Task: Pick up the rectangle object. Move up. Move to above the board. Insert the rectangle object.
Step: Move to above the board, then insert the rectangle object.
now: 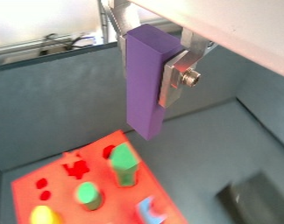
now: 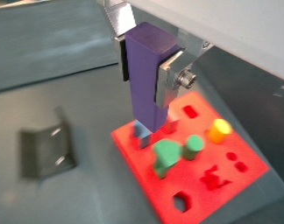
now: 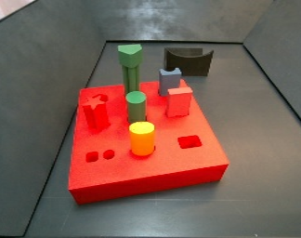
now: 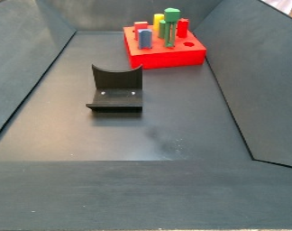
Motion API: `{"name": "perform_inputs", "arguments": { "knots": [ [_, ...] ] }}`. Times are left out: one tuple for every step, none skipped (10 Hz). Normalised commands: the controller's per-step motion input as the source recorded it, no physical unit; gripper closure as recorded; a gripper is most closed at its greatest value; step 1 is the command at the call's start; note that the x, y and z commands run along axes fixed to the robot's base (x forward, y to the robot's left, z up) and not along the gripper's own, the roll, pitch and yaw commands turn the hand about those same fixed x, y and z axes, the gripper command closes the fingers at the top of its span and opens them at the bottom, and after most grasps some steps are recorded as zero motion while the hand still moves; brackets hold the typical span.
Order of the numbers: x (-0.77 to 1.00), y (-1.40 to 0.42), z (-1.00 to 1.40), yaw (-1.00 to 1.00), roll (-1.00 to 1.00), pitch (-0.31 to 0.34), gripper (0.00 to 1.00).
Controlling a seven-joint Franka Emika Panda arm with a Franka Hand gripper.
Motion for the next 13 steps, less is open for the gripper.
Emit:
{"name": "perform_inputs", "arguments": {
  "knots": [
    [0.29,-1.0,0.0,-1.0,0.02,0.01,1.0],
    [0.25,-0.78,0.0,-1.0,0.02,0.02,1.0],
    [0.18,-0.48,0.0,-1.0,0.02,0.041,1.0],
    [0.12,-0.28,0.01,-0.9,0.0,0.063,1.0],
    [0.07,-0.14,0.01,-0.55,-0.01,0.072,1.0],
    [0.06,-0.08,0.01,-0.33,-0.01,0.076,1.0],
    [-0.02,0.0,0.0,0.0,0.0,0.0,1.0],
    [-0.03,-0.03,-0.06,-0.03,0.09,0.0,1.0],
    [0.41,-0.34,-0.35,0.05,0.2,0.081,1.0],
    [0.89,-0.05,-0.79,0.28,0.02,0.227,1.0],
    [0.53,-0.32,-1.0,0.53,0.0,0.097,1.0],
    [0.43,-0.14,-1.0,0.65,-0.09,0.044,1.0],
    [0.47,0.0,-0.94,0.66,-0.22,0.0,1.0]
  ]
}}
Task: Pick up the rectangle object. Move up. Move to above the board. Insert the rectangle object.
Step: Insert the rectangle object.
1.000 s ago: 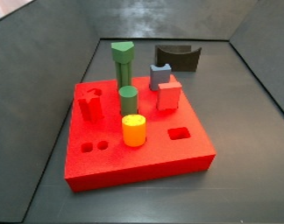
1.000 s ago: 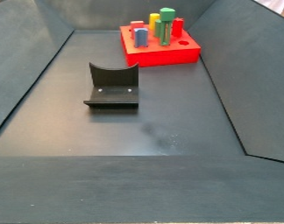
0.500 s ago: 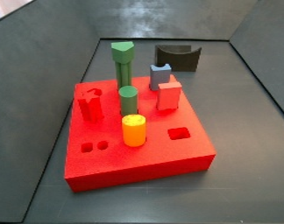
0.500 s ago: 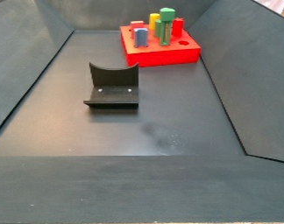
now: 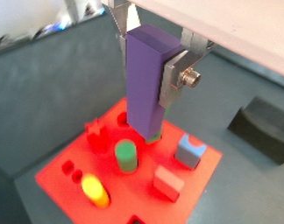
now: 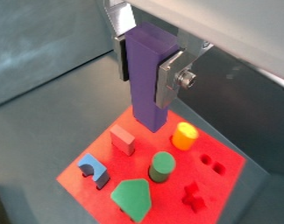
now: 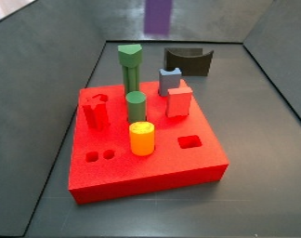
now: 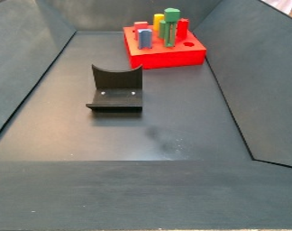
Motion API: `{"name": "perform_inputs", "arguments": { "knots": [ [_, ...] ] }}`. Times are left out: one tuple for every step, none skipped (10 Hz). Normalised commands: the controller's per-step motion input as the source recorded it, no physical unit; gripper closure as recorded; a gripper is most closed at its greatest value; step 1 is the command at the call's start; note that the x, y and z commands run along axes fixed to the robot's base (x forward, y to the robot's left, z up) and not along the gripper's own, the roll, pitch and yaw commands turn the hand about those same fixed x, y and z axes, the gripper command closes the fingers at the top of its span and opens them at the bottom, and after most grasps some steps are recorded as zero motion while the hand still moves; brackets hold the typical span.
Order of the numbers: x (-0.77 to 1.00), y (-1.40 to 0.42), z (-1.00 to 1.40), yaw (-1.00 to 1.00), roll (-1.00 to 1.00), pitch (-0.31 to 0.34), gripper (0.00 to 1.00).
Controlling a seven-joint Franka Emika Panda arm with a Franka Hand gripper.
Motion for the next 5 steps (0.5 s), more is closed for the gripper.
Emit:
{"name": "perform_inputs", "arguments": {
  "knots": [
    [0.61,-0.18,-0.97,0.45,-0.16,0.0,1.0],
    [0.74,-0.45,-1.0,0.24,-0.07,0.0,1.0],
    [0.81,-0.68,-1.0,0.06,-0.01,0.0,1.0],
    [0.73,-0.78,-0.9,0.03,0.0,-0.011,1.0],
    [0.89,-0.7,-0.58,0.0,0.03,0.0,1.0]
  ]
}}
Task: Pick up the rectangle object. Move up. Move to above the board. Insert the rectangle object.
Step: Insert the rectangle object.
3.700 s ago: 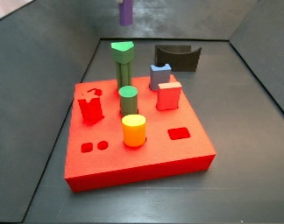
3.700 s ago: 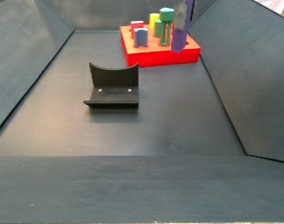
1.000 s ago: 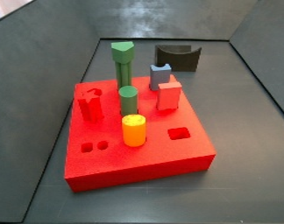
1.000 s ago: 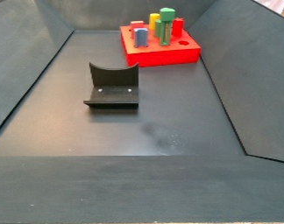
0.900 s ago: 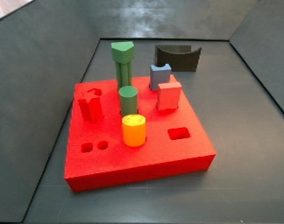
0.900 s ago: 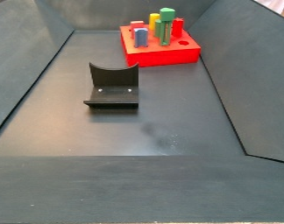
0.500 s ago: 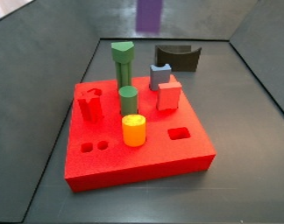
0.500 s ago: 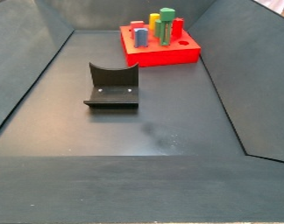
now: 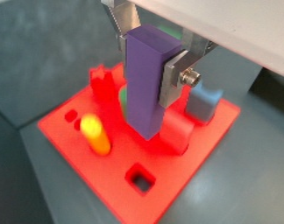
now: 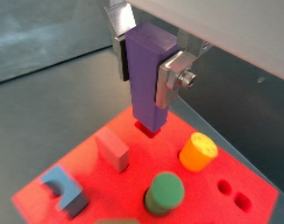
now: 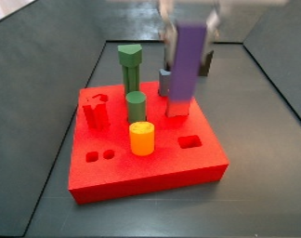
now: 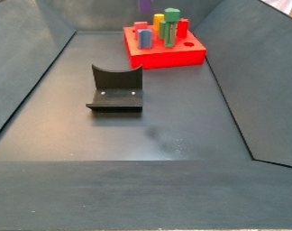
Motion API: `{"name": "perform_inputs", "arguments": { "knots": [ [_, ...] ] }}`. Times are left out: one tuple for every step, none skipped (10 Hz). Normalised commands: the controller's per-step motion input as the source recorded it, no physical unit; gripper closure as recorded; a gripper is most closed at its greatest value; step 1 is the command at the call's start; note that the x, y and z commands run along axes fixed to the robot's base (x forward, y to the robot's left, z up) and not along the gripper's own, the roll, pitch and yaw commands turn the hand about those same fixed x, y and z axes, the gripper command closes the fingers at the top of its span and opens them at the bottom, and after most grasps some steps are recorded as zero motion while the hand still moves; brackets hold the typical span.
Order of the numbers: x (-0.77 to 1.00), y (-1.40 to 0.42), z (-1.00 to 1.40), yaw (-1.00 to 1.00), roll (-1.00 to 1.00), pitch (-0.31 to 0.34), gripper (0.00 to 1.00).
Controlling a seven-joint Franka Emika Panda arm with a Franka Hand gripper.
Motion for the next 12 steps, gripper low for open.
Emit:
{"name": "perform_inputs", "arguments": {
  "knots": [
    [0.54,-0.37,0.03,0.0,0.24,0.329,1.0],
    [0.36,-0.23,0.11,0.01,0.43,0.433,1.0],
    [0.12,-0.14,0.07,0.32,0.41,0.363,1.0],
    [0.0,-0.22,0.0,0.24,0.07,0.0,1.0],
    [0.0,0.0,0.0,0.0,0.0,-0.021,1.0],
    [0.08,-0.31,-0.23,0.35,0.19,0.0,1.0],
    [0.04,-0.22,-0.2,0.58,0.33,0.0,1.0],
    [0.03,-0.14,-0.19,0.61,0.37,0.0,1.0],
    [-0.11,-0.22,-0.24,0.59,0.36,0.0,1.0],
    [-0.07,-0.02,0.0,0.02,0.01,-0.059,1.0],
    [0.0,0.0,-0.11,0.0,0.0,-0.04,1.0],
    [0.32,0.0,-0.27,0.08,0.13,0.0,1.0]
  ]
}}
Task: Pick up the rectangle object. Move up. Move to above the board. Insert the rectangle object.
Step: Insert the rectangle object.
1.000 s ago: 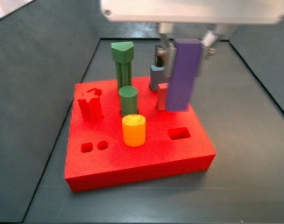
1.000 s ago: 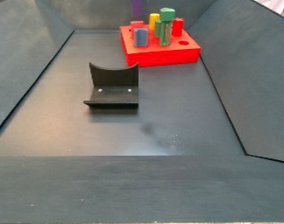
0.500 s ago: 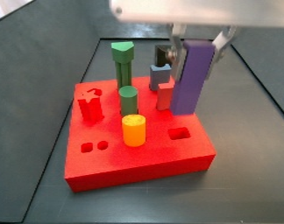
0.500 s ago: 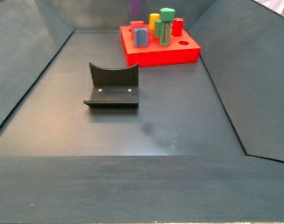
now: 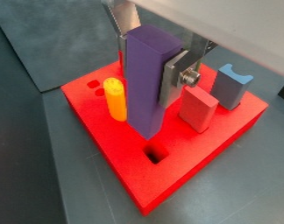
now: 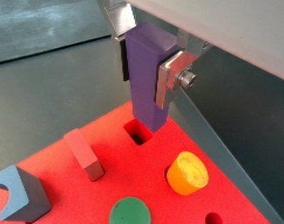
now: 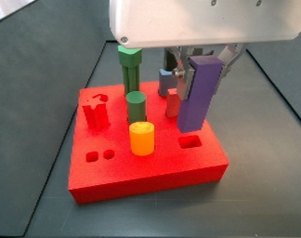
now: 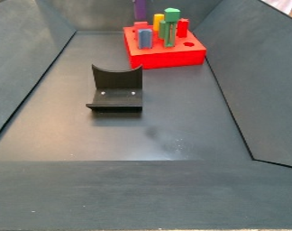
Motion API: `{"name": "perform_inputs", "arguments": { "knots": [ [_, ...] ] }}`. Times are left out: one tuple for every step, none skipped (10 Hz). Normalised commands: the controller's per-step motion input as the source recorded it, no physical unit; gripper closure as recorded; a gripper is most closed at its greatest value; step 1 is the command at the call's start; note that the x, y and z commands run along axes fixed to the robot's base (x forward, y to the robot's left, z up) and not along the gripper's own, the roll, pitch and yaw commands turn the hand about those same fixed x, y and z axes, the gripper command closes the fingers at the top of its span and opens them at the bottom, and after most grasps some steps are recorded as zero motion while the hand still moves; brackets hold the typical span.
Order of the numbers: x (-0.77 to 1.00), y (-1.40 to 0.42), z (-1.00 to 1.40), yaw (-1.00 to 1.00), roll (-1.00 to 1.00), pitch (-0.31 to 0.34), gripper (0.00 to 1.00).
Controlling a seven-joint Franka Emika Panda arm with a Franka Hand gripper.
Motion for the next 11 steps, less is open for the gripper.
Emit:
{"name": "perform_inputs", "arguments": {
  "knots": [
    [0.1,-0.08,-0.41,0.0,0.18,-0.043,1.0],
    [0.0,-0.1,-0.43,-0.07,0.2,-0.067,1.0],
    [0.0,0.0,0.0,0.0,0.02,-0.021,1.0],
    [0.0,-0.01,-0.01,0.0,0.01,-0.034,1.0],
    [0.0,-0.11,-0.34,0.0,0.17,-0.036,1.0],
    [0.03,-0.03,-0.31,-0.02,0.15,-0.013,1.0],
    [0.09,0.0,-0.26,-0.05,0.1,-0.064,1.0],
    [0.05,-0.03,-0.17,0.0,0.08,-0.067,1.0],
    [0.05,0.0,-0.09,0.0,0.07,-0.021,1.0],
    [0.01,0.0,-0.06,0.0,0.04,-0.017,1.0],
    [0.02,0.0,-0.04,0.0,0.02,-0.003,1.0]
  ]
}}
